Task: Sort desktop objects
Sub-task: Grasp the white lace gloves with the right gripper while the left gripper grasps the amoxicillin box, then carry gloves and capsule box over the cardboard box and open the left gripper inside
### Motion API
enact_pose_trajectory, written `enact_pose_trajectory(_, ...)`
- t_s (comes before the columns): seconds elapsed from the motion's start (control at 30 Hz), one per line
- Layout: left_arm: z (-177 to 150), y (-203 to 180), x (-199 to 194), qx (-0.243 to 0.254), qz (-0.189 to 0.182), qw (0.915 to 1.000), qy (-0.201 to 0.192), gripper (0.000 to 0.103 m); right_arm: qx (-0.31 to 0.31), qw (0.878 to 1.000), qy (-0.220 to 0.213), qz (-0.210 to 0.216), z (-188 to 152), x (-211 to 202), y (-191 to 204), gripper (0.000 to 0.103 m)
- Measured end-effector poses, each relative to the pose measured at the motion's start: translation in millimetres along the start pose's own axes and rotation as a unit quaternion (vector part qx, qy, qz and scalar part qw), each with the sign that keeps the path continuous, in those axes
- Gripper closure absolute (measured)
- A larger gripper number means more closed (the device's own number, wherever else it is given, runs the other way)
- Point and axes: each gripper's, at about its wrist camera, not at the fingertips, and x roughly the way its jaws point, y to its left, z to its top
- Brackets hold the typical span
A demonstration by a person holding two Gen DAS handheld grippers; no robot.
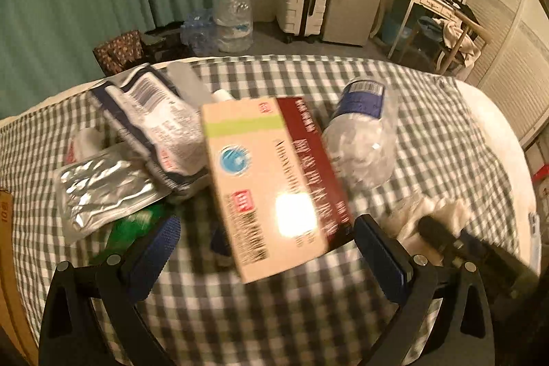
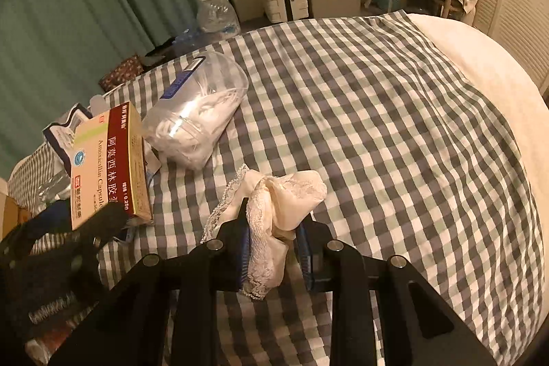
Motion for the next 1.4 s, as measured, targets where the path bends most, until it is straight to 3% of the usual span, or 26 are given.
enact_pose_trajectory(0.1,5,-13,-2,0.011,0.008,0.9999,-0.008,0.0,-0.002,1.0,-0.003,0.001,1,-1,0,0.08)
enact_pose_trajectory(0.17,11,-23,8,0.026,0.038,0.9989,0.009,0.0,0.002,1.0,-0.003,0.001,1,0,0,0.08)
enact_pose_trajectory(0.27,12,-25,26,0.018,0.056,0.9979,0.028,0.001,0.006,1.0,-0.003,0.003,1,0,-4,0.08)
enact_pose_trajectory(0.3,12,-24,31,0.013,0.058,0.9977,0.033,0.005,0.006,1.0,-0.004,0.003,1,0,-4,0.08)
enact_pose_trajectory(0.33,10,-23,34,0.008,0.063,0.9973,0.036,0.017,0.005,1.0,-0.004,0.004,3,2,-3,0.08)
enact_pose_trajectory(0.4,6,-22,35,0.005,0.061,0.9973,0.041,0.018,0.002,1.0,-0.005,0.003,1,1,-3,0.08)
enact_pose_trajectory(0.63,-9,-25,-9,0.011,0.04,0.999,0.014,0.019,-0.017,1.0,-0.008,-0.006,0,-6,1,0.08)
enact_pose_trajectory(0.73,-15,-21,-37,0.012,0.039,0.9992,-0.001,0.021,-0.025,0.999,-0.018,0.009,-2,-23,7,0.08)
enact_pose_trajectory(0.83,-24,-17,-68,0.009,0.033,0.9994,-0.007,0.063,-0.03,0.999,-0.027,0.015,-6,-44,14,0.08)
enact_pose_trajectory(0.87,-30,-17,-79,0.006,0.02,0.9998,0.0,0.068,-0.029,0.999,-0.032,0.018,-8,-53,17,0.08)
enact_pose_trajectory(1.1,-71,-12,-118,0.024,0.022,0.9995,0.002,0.072,-0.04,0.996,-0.064,0.044,-16,-113,36,0.08)
enact_pose_trajectory(1.33,-120,-8,-105,0.018,0.017,0.9995,0.022,0.072,-0.042,0.996,-0.071,0.045,-29,-131,41,0.08)
enact_pose_trajectory(1.4,-128,-9,-98,0.019,0.018,0.9987,0.044,0.072,-0.044,0.995,-0.071,0.046,-29,-132,41,0.08)
